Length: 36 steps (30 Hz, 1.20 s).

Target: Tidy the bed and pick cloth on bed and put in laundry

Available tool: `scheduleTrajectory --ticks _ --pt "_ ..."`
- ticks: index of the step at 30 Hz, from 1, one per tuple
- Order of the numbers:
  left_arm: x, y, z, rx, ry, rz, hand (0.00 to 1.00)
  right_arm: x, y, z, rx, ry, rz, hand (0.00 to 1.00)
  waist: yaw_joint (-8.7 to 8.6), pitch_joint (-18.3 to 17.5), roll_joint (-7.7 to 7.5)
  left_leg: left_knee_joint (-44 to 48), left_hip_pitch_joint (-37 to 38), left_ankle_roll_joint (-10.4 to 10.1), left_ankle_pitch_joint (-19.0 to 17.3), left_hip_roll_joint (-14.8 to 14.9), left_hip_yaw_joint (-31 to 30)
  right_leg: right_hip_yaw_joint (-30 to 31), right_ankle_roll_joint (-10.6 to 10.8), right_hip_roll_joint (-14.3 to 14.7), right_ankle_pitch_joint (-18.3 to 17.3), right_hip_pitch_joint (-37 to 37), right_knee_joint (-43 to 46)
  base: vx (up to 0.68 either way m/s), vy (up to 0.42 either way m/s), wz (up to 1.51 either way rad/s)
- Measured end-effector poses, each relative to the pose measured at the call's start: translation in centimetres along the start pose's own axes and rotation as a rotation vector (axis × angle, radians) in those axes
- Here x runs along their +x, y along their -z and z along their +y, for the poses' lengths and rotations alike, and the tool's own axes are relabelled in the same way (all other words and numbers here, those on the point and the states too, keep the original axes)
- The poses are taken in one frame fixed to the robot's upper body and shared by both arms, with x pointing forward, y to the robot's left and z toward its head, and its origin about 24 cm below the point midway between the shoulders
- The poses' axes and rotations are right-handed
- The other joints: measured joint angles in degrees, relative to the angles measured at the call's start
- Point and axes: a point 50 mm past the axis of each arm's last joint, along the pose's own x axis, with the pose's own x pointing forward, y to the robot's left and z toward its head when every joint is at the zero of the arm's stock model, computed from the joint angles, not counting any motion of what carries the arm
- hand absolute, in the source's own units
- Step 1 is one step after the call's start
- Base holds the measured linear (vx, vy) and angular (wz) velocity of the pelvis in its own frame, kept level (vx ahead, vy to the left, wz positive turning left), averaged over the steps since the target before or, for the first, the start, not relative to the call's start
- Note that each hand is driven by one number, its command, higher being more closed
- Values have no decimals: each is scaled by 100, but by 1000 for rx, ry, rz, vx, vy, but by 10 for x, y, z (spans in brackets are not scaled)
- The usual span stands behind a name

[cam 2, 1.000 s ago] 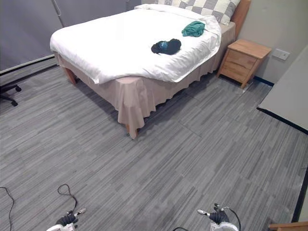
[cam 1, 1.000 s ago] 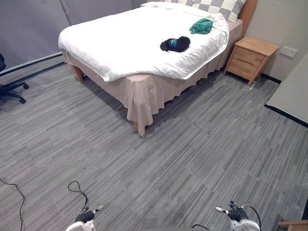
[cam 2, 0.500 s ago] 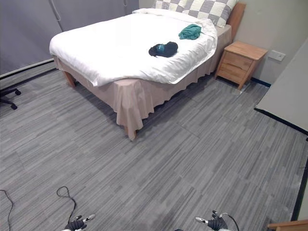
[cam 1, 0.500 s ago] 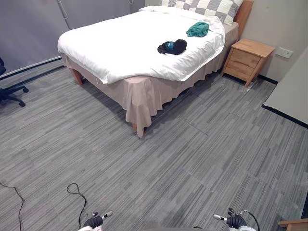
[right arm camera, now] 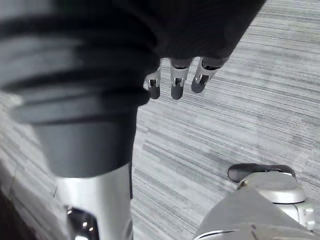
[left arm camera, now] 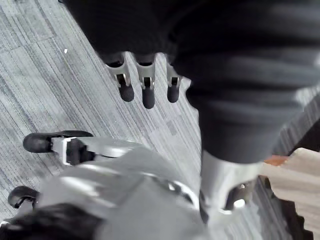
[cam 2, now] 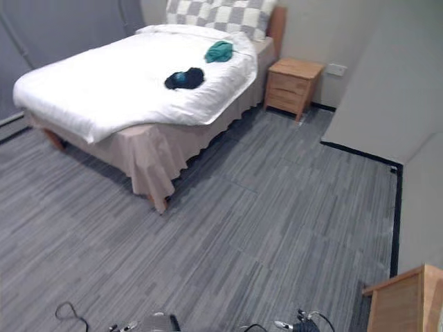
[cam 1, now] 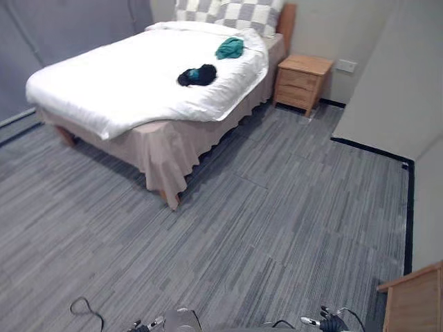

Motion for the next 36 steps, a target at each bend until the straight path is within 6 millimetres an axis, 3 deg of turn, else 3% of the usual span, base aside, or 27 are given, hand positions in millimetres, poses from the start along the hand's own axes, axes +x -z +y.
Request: scheduleTrajectory --ticks 2,3,4,5,6,7,8,9,10,11,14,15,17,19,20,21,23,24,26,27,29,30,31,32,33,35,36 --pt "1 -4 -3 7 14 -18 0 0 -2 -1 -1 0 -8 0 2 3 50 -1073 -6 64 380 -13 80 18 49 100 -182 169 -164 327 161 -8" --pt "1 -4 -4 1 19 -17 0 0 -2 -2 -4 5 -9 0 18 -6 50 -1417 -46 238 591 6 80 42 79 137 -407 305 -187 400 223 -4" --pt "1 -4 -5 8 21 -12 0 0 -3 -1 -1 6 -12 0 30 -36 -74 -1179 -171 537 905 -65 92 78 39 31 -565 326 -129 658 362 -14" --pt "1 -4 -3 11 17 -9 0 0 -1 1 3 2 -10 0 97 -169 -322 -755 -334 749 892 -249 189 89 93 -257 -800 256 -4 552 252 -33" --pt "1 -4 0 17 10 1 0 -1 7 4 21 -1 10 0 199 -338 -576 -561 -387 722 434 -460 390 42 389 -540 -963 50 651 734 249 -29" --pt "4 -8 -5 16 19 0 0 0 5 6 28 -8 4 0 223 -307 -610 -447 -356 765 303 -558 367 -126 613 -649 -893 -329 1577 530 124 -8" --pt "6 -13 -8 26 29 -8 0 0 7 9 40 -15 9 0 184 -259 -604 -404 -186 827 145 -612 313 -275 1053 -760 -500 -714 2625 512 146 22" --pt "7 -17 -9 38 33 -16 0 0 9 13 51 -22 13 0 158 -202 -608 -458 27 815 72 -684 216 -340 1181 -841 -205 -904 3201 577 214 40" --pt "8 -25 -9 88 42 -35 0 0 14 24 65 -46 22 0 97 -35 -578 -708 737 787 -117 -808 66 -574 1116 -1003 -67 -1194 4265 680 215 37" --pt "9 -28 -12 107 53 -51 0 0 15 27 64 -53 12 0 31 -29 -515 -939 1164 765 -206 -809 -45 -784 1007 -985 -225 -1470 4348 660 179 37" --pt "13 -55 -25 147 87 -141 0 2 -2 28 27 -62 -70 0 -121 -20 -336 -1319 1642 791 -329 -674 -598 -1132 952 -729 -414 -2380 2864 460 6 83" --pt "14 -63 -30 146 98 -172 0 1 -5 28 30 -60 -92 0 -129 -21 -306 -1321 1660 781 -402 -620 -762 -1101 928 -675 -203 -2546 2108 453 -99 134" --pt "14 -82 -34 111 110 -238 0 -2 -5 28 51 -38 -118 0 -92 15 -300 -1029 1794 491 -767 -495 -1251 -597 883 -679 831 -2611 -74 540 -193 142" --pt "11 -84 -26 74 91 -263 0 -3 -6 34 43 -45 -136 0 -38 8 -355 -469 1942 310 -1352 -374 -1584 -288 887 -699 1118 -2571 -149 731 -402 103" --pt "9 -79 -10 75 43 -255 0 -4 -11 37 31 -62 -151 0 23 -21 -393 101 2034 207 -1589 -227 -1595 -482 863 -760 1597 -2542 379 844 -498 107" --pt "9 -77 -11 65 43 -250 0 -4 -13 37 31 -62 -153 0 1 -24 -404 687 1814 212 -1546 -160 -1494 -641 804 -801 1617 -2518 644 814 -508 119" --pt "8 -59 -33 10 95 -211 0 -3 -23 23 2 -46 -154 0 42 151 -3 2980 810 230 -755 729 -853 -1250 645 -628 1018 -1838 692 507 -330 114" --pt "6 -46 -34 0 105 -178 0 -2 -28 23 4 -48 -165 0 56 157 42 3270 585 172 -787 1039 -315 -1449 619 -609 864 -1409 495 491 -309 78" --pt "5 -35 -31 0 105 -148 0 -1 -30 24 9 -53 -172 0 54 149 28 3054 538 162 -806 1133 197 -1617 653 -635 844 -1054 233 428 -260 53" --pt "3 -24 -29 9 106 -112 0 0 -38 25 34 -67 -194 0 62 137 12 2130 555 88 -876 968 870 -1807 659 -674 843 -680 -104 443 -196 51" --pt "3 -18 -31 -8 121 -98 0 2 -49 22 64 -63 -222 0 88 116 49 328 607 76 -687 438 1194 -1968 687 -684 824 -474 -340 541 -156 38" --pt "3 -19 -32 -13 136 -106 0 3 -51 14 94 -35 -217 0 130 51 157 -1071 618 731 212 110 1505 -2077 778 -540 704 -392 -410 468 -57 20" --pt "3 -20 -29 -10 128 -107 0 4 -47 16 112 -32 -200 0 164 67 69 -1133 668 927 242 46 1537 -2080 770 -570 590 -347 -345 471 -63 27" --pt "4 -23 -28 -12 124 -114 0 5 -42 18 125 -33 -182 0 174 35 -13 -1147 730 902 261 -67 1524 -2098 837 -657 505 -308 -257 352 -21 48" --pt "6 -29 -34 -19 140 -126 0 5 -35 20 133 -28 -156 0 167 37 -88 -1423 961 855 160 -235 1315 -2152 980 -784 404 -345 262 439 0 70" --pt "8 -33 -39 -30 147 -122 0 5 -21 20 147 -4 -100 0 108 66 -141 -1777 1365 846 38 -358 908 -1903 1029 -1077 306 -1077 2327 423 22 79" --pt "9 -36 -38 -29 137 -121 0 5 -18 24 153 -10 -89 0 32 62 -171 -1813 1439 820 -6 -360 744 -1779 1016 -1093 129 -1218 2644 380 -68 119"
